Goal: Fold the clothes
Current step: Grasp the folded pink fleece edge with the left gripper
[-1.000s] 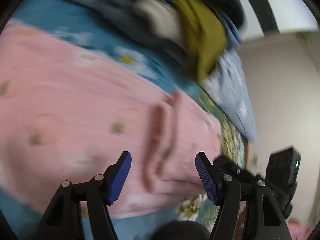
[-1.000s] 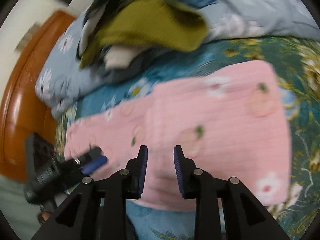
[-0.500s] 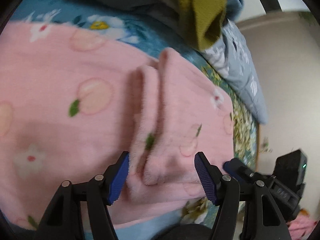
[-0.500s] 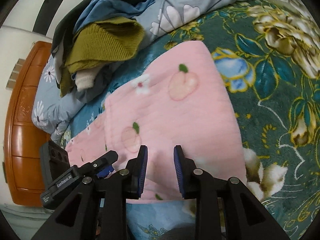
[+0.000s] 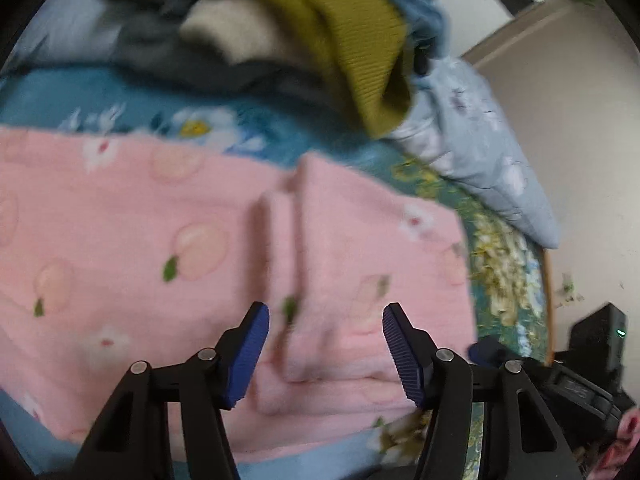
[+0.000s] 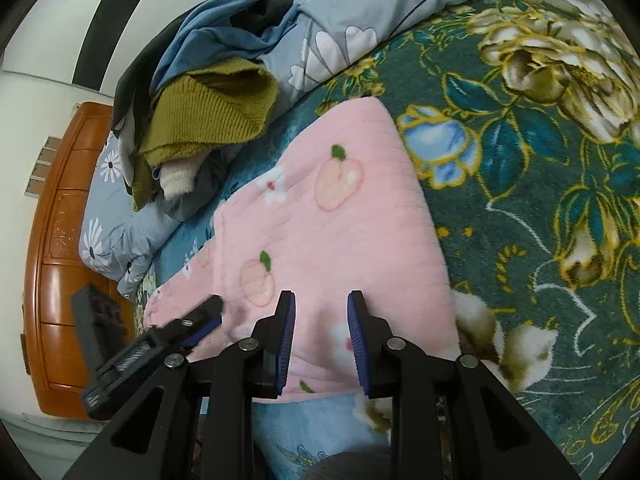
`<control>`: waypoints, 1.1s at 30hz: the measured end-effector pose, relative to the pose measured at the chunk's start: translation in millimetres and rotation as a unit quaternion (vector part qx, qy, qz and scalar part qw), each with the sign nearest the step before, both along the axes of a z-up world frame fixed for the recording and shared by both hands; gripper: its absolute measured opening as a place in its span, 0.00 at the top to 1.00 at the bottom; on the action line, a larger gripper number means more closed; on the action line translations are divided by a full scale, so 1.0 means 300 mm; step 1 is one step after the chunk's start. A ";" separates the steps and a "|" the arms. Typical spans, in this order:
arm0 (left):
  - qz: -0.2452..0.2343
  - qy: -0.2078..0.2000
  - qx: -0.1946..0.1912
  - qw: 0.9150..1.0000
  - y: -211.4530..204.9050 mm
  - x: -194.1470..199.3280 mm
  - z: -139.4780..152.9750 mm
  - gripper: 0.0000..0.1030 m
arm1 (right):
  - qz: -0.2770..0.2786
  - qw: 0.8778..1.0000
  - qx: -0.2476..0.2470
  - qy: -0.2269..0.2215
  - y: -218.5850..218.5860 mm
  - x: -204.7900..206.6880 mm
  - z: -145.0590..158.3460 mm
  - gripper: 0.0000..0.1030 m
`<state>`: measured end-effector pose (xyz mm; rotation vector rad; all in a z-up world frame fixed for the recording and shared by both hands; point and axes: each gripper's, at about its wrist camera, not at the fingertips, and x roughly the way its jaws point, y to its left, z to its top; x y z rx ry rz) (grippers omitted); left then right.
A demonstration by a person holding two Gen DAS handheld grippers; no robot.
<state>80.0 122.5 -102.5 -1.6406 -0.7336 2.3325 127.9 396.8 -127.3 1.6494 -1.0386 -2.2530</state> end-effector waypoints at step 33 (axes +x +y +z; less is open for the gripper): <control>0.022 -0.093 0.027 0.995 -0.088 0.071 -0.166 0.81 | 0.020 1.000 -0.003 -0.023 -0.014 0.003 -0.050 0.73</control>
